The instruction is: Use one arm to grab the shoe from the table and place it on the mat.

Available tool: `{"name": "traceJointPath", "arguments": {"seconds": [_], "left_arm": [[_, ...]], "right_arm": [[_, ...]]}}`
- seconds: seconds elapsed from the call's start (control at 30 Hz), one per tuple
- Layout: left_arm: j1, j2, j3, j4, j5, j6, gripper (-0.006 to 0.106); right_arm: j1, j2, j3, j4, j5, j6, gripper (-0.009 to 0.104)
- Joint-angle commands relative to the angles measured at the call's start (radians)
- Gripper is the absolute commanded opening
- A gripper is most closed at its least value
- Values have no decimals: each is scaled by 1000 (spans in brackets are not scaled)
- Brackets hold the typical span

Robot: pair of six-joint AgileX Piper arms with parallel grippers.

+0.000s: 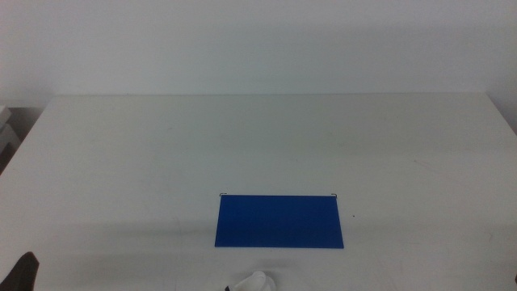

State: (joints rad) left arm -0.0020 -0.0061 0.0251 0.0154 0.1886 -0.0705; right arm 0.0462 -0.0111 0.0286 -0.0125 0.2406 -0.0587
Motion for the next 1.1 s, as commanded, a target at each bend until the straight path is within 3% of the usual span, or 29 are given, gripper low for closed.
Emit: {"name": "traceJointPath", "arguments": {"seconds": [0.0,0.2,0.47,0.8,1.07], "left_arm": [[-12,43,-59,-3,-74,-9,94],[-109,190,-209,-3,-12,-12,94],[-347,428,-456,0,124,-12,94],[-646,786,-826,41,475,-12,94],[-723,1030,-1024,14,739,-12,94]], "right_arm": [[-1,4,5,-11,-73,-10,78],[-1,4,5,-11,-73,-10,78],[-1,4,5,-11,-73,-10,78],[-1,4,5,-11,-73,-10,78],[-1,4,5,-11,-73,-10,78]]}}
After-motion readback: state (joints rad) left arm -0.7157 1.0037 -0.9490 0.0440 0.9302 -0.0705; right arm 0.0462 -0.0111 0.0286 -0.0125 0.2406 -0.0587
